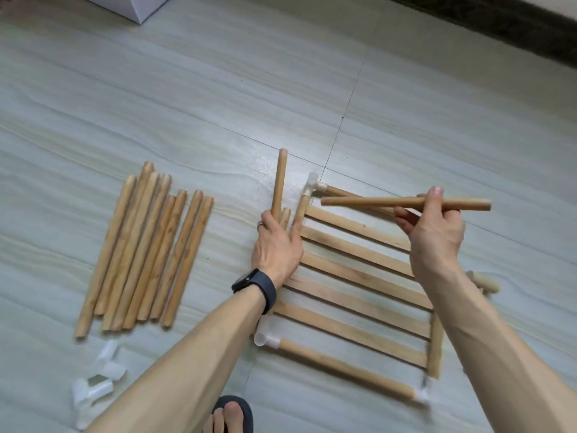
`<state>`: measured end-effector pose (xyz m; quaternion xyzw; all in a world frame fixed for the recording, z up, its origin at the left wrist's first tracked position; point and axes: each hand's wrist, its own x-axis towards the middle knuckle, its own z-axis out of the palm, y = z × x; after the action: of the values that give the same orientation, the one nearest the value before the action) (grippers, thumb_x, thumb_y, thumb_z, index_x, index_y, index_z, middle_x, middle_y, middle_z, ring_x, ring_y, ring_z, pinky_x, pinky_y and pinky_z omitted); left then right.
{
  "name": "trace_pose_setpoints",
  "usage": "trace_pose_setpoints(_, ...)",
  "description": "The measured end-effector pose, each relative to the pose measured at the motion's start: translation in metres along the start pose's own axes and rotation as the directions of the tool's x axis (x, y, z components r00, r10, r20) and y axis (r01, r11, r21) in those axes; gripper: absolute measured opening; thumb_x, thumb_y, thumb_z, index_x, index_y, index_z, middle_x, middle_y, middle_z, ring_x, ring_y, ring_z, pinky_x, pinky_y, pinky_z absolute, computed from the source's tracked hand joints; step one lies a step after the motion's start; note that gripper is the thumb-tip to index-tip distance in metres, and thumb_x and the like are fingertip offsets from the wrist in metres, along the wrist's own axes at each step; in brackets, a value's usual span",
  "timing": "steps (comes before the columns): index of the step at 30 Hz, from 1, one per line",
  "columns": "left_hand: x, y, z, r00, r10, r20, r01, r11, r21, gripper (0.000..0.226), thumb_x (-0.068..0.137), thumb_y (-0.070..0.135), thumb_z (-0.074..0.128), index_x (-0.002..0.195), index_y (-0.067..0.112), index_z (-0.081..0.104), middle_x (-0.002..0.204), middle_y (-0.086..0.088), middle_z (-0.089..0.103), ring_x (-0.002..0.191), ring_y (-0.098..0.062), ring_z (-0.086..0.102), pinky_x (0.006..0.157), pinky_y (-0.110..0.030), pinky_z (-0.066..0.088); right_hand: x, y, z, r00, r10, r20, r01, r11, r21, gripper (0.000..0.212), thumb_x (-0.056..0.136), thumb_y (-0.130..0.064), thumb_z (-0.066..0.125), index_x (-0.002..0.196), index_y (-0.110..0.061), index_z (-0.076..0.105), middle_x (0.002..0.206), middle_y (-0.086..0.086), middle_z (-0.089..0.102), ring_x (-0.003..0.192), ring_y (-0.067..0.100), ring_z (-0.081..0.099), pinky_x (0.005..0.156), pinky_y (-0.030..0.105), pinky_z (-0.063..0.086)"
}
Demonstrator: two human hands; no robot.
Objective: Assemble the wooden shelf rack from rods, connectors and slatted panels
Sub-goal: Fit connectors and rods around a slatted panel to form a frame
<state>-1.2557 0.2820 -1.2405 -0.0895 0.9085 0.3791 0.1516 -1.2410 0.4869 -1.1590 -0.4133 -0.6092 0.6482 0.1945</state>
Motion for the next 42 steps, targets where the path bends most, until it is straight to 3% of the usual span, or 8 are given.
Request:
trace_pose_setpoints(6, 0.003, -0.010, 0.018, 0.994, 0.111, -0.017, -0.102, 0.954, 0.281, 0.075, 0.095, 0.045, 0.058, 0.150, 0.016, 0.017, 0.130, -0.018, 0.052, 0.109, -0.037, 0.060, 0.076, -0.045, 0.050, 0.007, -0.002, 0.020, 0.994, 0.106, 0.019, -0.107, 0.978, 0.181, 0.018, 0.108, -0.028, 0.049, 0.108, -0.010, 0.047, 0.111, 0.014, 0.066, 0.083, 0.024, 0.072, 0.090, 0.042, 0.060)
trace_pose_setpoints(9, 0.009, -0.021, 0.019, 0.978, 0.182, -0.102, -0.128, 0.909, 0.397, 0.067, 0.096, 0.053, 0.050, 0.147, 0.014, 0.029, 0.146, -0.016, 0.043, 0.118, -0.033, 0.055, 0.083, -0.044, 0.051, 0.009, 0.000, 0.030, 0.997, 0.066, 0.032, -0.070, 0.989, 0.127, 0.022, 0.108, -0.028, 0.048, 0.107, -0.007, 0.051, 0.117, 0.017, 0.069, 0.086, 0.024, 0.073, 0.086, 0.037, 0.061)
trace_pose_setpoints(11, 0.010, -0.032, 0.019, 0.969, 0.192, -0.153, -0.109, 0.895, 0.433, 0.069, 0.095, 0.060, 0.045, 0.144, 0.012, 0.034, 0.135, -0.016, 0.050, 0.112, -0.033, 0.055, 0.083, -0.044, 0.048, 0.011, 0.000, 0.036, 0.999, 0.020, 0.047, -0.024, 0.996, 0.081, 0.024, 0.108, -0.029, 0.047, 0.102, -0.007, 0.054, 0.118, 0.017, 0.069, 0.081, 0.020, 0.073, 0.078, 0.030, 0.060)
trace_pose_setpoints(17, 0.007, -0.043, 0.028, 0.961, 0.064, -0.268, 0.062, 0.896, 0.439, 0.081, 0.093, 0.068, 0.037, 0.149, 0.010, 0.034, 0.123, -0.013, 0.056, 0.100, -0.029, 0.050, 0.080, -0.042, 0.039, 0.016, -0.002, 0.050, 0.989, -0.102, 0.106, 0.105, 0.994, -0.024, 0.020, 0.108, -0.027, 0.048, 0.095, -0.014, 0.056, 0.108, 0.008, 0.072, 0.077, 0.017, 0.072, 0.077, 0.028, 0.060)
trace_pose_setpoints(26, 0.008, -0.051, 0.034, 0.922, -0.016, -0.387, 0.150, 0.936, 0.319, 0.049, 0.100, 0.044, 0.037, 0.142, 0.020, 0.045, 0.121, -0.009, 0.058, 0.099, -0.026, 0.048, 0.083, -0.043, 0.038, 0.019, -0.015, 0.068, 0.956, -0.249, 0.153, 0.265, 0.959, -0.097, 0.023, 0.105, -0.034, 0.049, 0.106, -0.011, 0.054, 0.105, 0.009, 0.074, 0.071, 0.018, 0.073, 0.075, 0.034, 0.062)
trace_pose_setpoints(31, 0.008, -0.049, 0.032, 0.931, -0.003, -0.365, 0.141, 0.925, 0.354, 0.083, 0.091, 0.073, 0.035, 0.147, 0.013, 0.038, 0.124, -0.013, 0.055, 0.100, -0.029, 0.046, 0.086, -0.045, 0.036, 0.008, -0.024, 0.077, 0.839, -0.424, 0.340, 0.531, 0.775, -0.344, 0.016, 0.104, -0.039, 0.051, 0.102, -0.024, 0.053, 0.085, -0.009, 0.072, 0.075, 0.010, 0.073, 0.079, 0.037, 0.059)
trace_pose_setpoints(37, 0.008, -0.045, 0.029, 0.951, -0.010, -0.309, 0.141, 0.903, 0.406, 0.102, 0.084, 0.083, 0.024, 0.157, 0.011, 0.024, 0.133, -0.012, 0.050, 0.105, -0.028, 0.044, 0.090, -0.043, 0.034, 0.011, -0.052, 0.119, 0.611, -0.425, 0.668, 0.787, 0.418, -0.454, 0.032, 0.102, -0.040, 0.054, 0.110, -0.009, 0.056, 0.080, 0.000, 0.065, 0.072, 0.023, 0.058, 0.066, 0.029, 0.039)
trace_pose_setpoints(42, 0.007, -0.045, 0.028, 0.951, -0.001, -0.309, 0.138, 0.896, 0.421, 0.100, 0.085, 0.082, 0.025, 0.154, 0.011, 0.028, 0.133, -0.012, 0.052, 0.105, -0.027, 0.043, 0.088, -0.043, 0.032, 0.001, -0.047, 0.132, 0.577, -0.436, 0.690, 0.813, 0.384, -0.437, 0.028, 0.103, -0.032, 0.054, 0.111, -0.005, 0.053, 0.081, 0.008, 0.064, 0.075, 0.029, 0.060, 0.072, 0.043, 0.047)
